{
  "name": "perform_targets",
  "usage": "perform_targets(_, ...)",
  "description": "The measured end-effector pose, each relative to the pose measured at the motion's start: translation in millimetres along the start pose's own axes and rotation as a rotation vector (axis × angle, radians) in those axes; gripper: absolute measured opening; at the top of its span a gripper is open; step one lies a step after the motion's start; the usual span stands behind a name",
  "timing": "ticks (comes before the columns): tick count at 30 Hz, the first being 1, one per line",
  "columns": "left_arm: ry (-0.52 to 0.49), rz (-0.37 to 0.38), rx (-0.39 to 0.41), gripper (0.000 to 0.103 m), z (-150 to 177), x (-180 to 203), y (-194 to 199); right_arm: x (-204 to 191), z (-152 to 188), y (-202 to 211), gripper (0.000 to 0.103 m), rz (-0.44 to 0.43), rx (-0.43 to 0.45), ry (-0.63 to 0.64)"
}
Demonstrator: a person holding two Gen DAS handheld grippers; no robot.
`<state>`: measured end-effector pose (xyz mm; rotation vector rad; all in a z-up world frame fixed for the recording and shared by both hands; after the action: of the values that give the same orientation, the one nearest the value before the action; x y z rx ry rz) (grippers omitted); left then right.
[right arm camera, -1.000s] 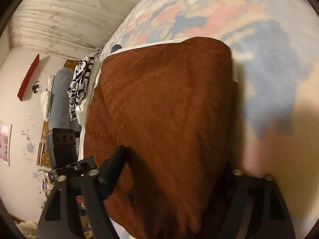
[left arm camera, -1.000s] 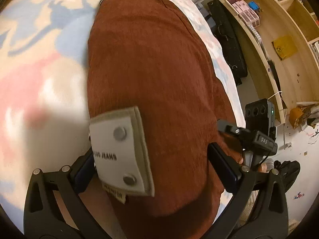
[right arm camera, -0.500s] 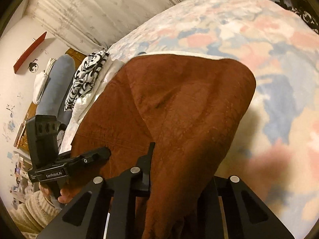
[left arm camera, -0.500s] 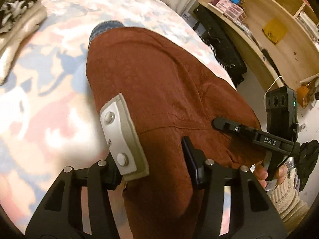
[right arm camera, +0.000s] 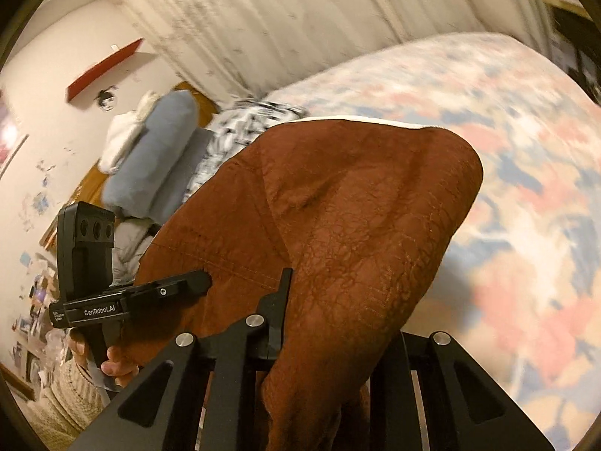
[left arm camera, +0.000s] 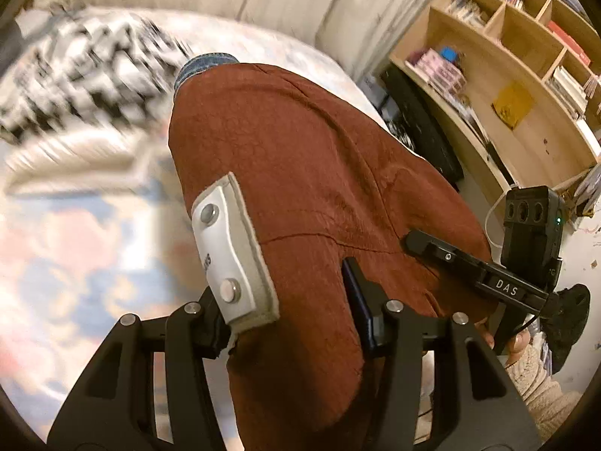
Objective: Fold large clothes
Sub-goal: 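Grasp the folded brown bundle with the left gripper while the right gripper grasps its other side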
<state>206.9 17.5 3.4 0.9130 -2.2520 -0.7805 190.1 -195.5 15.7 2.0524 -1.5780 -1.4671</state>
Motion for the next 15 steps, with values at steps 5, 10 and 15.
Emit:
perform_targets(5,-0.054,-0.092,0.058,0.050,-57,-59,80,-96,-34,-29,0.017,-0.081,0.023,0.024)
perform_targets(10,-0.084,-0.141,0.103,0.050,-128,-135,131,-182,-88,-72,0.017,-0.137,0.067,0.061)
perform_targets(15,-0.129,-0.187,0.117,0.050,-196,-222,139,-240,-144,-141,0.017,-0.152,0.100,0.070)
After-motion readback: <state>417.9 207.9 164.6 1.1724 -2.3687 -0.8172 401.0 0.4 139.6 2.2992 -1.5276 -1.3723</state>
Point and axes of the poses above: each gripper's, at about its wrist camera, not at the fingertips, and y roughly against the way its jaws point, x to its right, z to its underside, the point moved 6 cm from there along -y, roughly the way its jaws point, and after that the axes turned 15 degrees about -y, right-handed, at the moved point
